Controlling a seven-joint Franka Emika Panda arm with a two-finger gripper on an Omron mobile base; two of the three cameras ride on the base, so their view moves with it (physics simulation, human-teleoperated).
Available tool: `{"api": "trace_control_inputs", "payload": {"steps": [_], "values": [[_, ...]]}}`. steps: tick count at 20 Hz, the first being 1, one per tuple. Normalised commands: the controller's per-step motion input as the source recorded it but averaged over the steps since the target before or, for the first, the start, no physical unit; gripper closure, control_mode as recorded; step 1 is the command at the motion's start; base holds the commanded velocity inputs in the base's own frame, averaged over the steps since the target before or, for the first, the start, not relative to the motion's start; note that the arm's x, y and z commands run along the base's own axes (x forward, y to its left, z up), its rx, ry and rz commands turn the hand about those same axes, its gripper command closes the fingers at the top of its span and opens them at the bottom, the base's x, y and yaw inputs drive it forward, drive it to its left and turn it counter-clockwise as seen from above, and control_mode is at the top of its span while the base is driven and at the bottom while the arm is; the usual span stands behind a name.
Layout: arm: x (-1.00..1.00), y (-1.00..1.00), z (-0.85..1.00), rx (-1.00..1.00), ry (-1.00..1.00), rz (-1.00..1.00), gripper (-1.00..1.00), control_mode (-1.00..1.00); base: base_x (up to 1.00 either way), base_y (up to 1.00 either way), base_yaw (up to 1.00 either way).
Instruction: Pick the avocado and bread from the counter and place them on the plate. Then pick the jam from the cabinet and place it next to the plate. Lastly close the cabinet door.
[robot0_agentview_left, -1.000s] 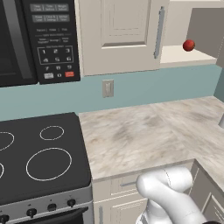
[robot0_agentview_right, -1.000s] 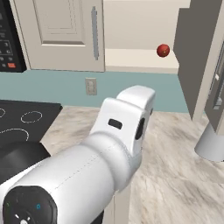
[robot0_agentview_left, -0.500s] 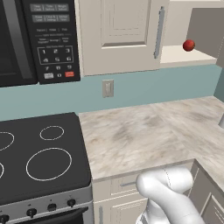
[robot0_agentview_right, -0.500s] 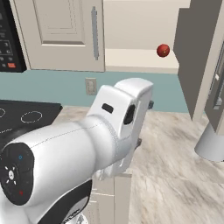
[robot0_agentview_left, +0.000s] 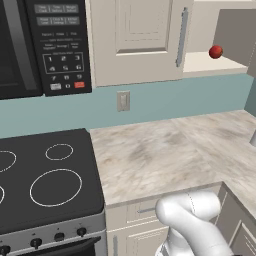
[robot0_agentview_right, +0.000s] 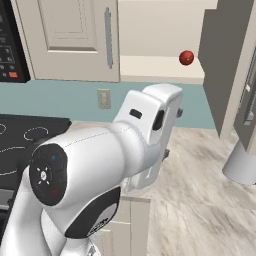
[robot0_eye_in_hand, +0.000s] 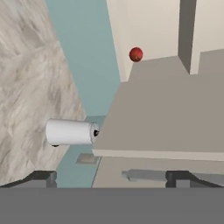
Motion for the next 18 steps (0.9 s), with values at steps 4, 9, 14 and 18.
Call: {"api": "trace_control_inputs", "payload": {"steps": [4,9,14,18], "values": [[0.01,-0.32,0.00,0.00,0.00,0.01,-1.00,-1.00,0.00,0.00,0.00],[0.00,-0.21,0.00,0.00,0.00,0.00,-1.00,-1.00,0.00,0.00,0.00],[0.15,-0.02,0.00,0.00,0.00,0.00,-1.00,-1.00,0.00,0.00,0.00],[0.17,-0.06,-0.02,0.00,0.00,0.00,-1.00,-1.00,0.00,0.00,0.00]]}}
